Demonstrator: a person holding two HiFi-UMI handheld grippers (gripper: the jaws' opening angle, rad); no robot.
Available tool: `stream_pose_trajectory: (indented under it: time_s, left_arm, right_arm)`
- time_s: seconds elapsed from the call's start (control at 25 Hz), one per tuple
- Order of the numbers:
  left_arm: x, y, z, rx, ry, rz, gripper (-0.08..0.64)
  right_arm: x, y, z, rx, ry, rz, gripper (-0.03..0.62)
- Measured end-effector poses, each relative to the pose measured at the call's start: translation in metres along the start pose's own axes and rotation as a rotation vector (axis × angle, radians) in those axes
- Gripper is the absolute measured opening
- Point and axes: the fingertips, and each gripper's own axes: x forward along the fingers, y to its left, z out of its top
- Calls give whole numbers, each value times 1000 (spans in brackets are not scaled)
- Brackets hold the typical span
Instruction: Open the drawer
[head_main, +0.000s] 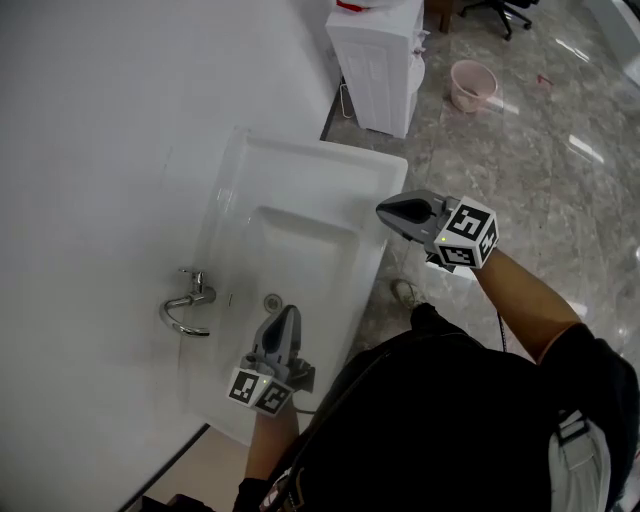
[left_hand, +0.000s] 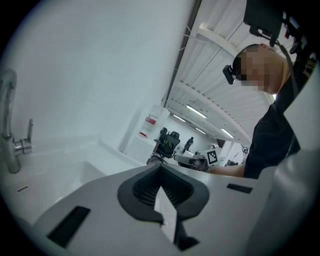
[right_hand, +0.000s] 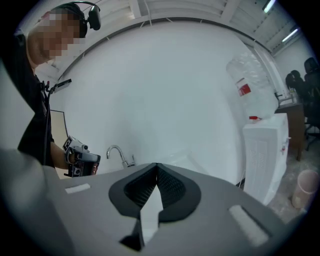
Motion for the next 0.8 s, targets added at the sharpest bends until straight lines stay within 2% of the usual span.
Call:
stream_pose_trajectory:
  time_s: [0.16,0.4,0.56,0.8]
  left_arm:
    - [53,-21,-33,2,113,-64,-8]
    - [124,-57,-86,-4,261,-146,-8]
    - [152,-71,-120,20,356,-185,-8]
    - [178,-76,-157,89,435,-208,-8]
  right_arm:
    - [-27,-40,-44,45,6,-58,0]
    - [-54,-81,-126,73,72,-91,2]
    - [-55,-90,-179,60,131,-72,5]
    - [-34,-98,-242,19,192,-29,27]
